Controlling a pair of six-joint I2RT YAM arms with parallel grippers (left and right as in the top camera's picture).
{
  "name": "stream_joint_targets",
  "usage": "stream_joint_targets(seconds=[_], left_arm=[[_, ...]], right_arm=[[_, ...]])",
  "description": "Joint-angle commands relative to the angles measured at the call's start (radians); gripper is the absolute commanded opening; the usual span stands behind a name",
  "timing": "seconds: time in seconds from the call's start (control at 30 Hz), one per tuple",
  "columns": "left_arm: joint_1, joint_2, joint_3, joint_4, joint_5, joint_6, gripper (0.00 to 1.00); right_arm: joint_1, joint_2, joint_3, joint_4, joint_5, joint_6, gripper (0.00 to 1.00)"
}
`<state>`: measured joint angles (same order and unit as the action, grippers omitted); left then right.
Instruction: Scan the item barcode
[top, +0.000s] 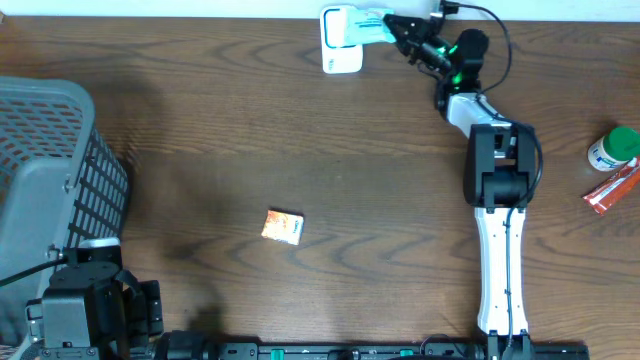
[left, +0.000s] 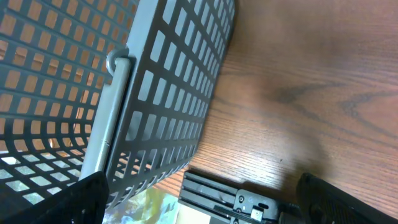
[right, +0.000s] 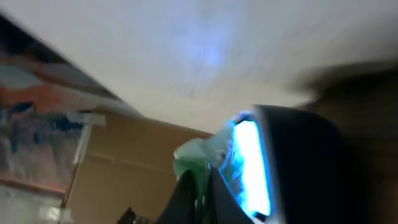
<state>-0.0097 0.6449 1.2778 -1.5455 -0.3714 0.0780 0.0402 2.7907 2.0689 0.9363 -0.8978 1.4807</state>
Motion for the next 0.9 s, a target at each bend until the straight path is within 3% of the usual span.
stream_joint_targets(seconds=[0.0,0.1,0.17,0.43,0.6,0.7,0.73,0.77,0.87], left_arm=[[-0.004,-0.002,0.002,-0.002,-0.003,-0.005,0.96],[-0.004,-0.002,0.002,-0.002,-0.003,-0.005,0.96],[-0.004,-0.002,0.002,-0.002,-0.003,-0.005,0.96],[-0.004,-0.002,0.002,-0.002,-0.003,-0.005,0.96],[-0.004,-0.002,0.002,-0.002,-0.003,-0.005,0.96],[-0.004,-0.002,0.002,-0.002,-0.003,-0.005,0.96],[-0.004,-0.002,0.002,-0.002,-0.003,-0.005,0.96],[-0.004,-0.002,0.002,-0.002,-0.003,-0.005,0.96],[-0.004,-0.002,0.002,-0.002,-0.003,-0.005,0.96]], right_arm=[[0.031,-0.019,0.014,0.149,-0.006,0.090,0.01],[0.042,-0.039,0.018,0.328,-0.009,0.202,0.01],[0.043,-0.086,0.018,0.338,-0.050,0.203,0.02],[0.072,-0.407,0.018,0.020,-0.177,-0.014,0.01],[0.093,-0.693,0.018,-0.437,-0.060,-0.289,0.02],[0.107,-0.984,0.018,-1.023,0.269,-0.649,0.01],[0.110,-1.032,0.018,-1.125,0.356,-0.711,0.01],[0.116,-1.131,0.018,-1.327,0.580,-0.820,0.01],[0.117,-1.274,0.018,-1.609,0.978,-0.989,0.01]])
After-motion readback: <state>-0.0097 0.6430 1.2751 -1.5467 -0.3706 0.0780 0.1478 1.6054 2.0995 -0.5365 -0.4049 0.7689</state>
